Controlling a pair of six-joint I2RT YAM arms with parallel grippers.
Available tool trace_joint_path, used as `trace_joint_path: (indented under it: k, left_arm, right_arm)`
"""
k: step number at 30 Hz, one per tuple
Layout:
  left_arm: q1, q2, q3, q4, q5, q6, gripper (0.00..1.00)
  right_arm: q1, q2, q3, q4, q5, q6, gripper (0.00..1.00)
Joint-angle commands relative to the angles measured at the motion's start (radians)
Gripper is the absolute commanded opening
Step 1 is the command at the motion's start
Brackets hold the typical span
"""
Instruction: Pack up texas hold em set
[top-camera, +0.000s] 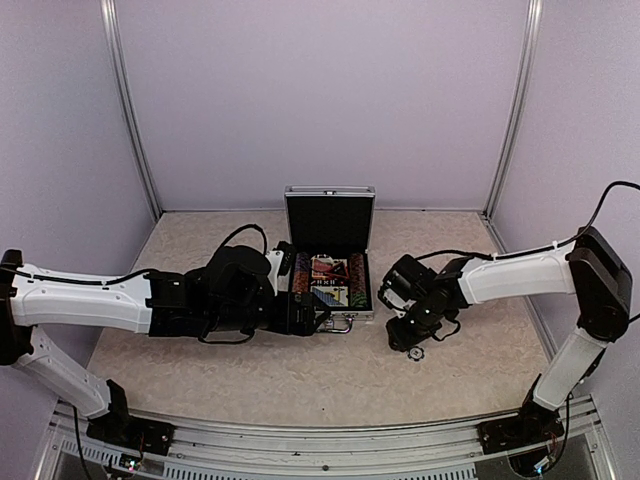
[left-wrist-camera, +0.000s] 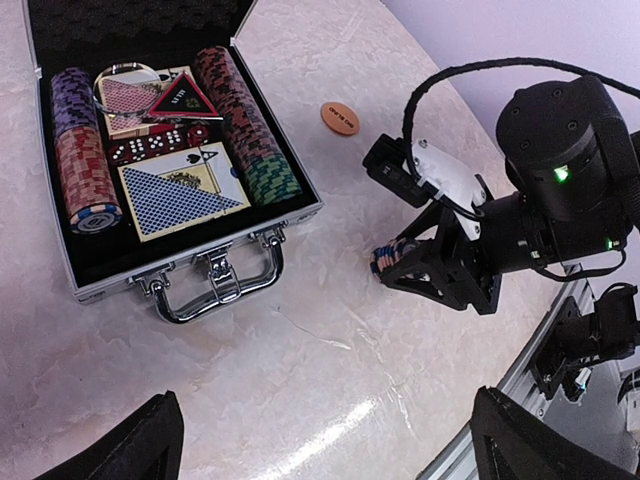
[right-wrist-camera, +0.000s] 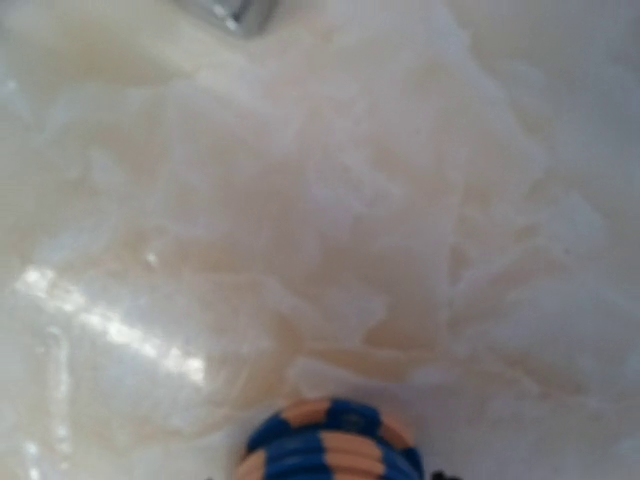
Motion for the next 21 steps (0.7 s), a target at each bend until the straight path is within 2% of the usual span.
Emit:
trace_joint_path:
  k: [1, 9, 14, 21]
  left_arm:
    - [0.006, 0.002, -0.008, 0.028, 0.005, -0.007, 0.99]
    - [0.028, 0.03, -0.041, 0.11, 0.113, -0.017, 0.99]
    - [0.058, 0.061, -0.092, 0.234, 0.256, -0.029, 0.99]
    - [0.089, 0.185, -0.134, 0.449, 0.487, -0.055, 0.99]
  right_arm:
    - [0.01, -0.048, 0.045, -0.037, -0.004, -0.021, 0.0]
    - [0.03, -0.071, 0.064, -0.061, -0.002, -0.042, 0.0]
    - [0.049, -0.084, 0.069, -0.067, -0.01, -0.056, 0.0]
    - [0.108, -0.092, 0.082, -0.066, -0.022, -0.073, 0.0]
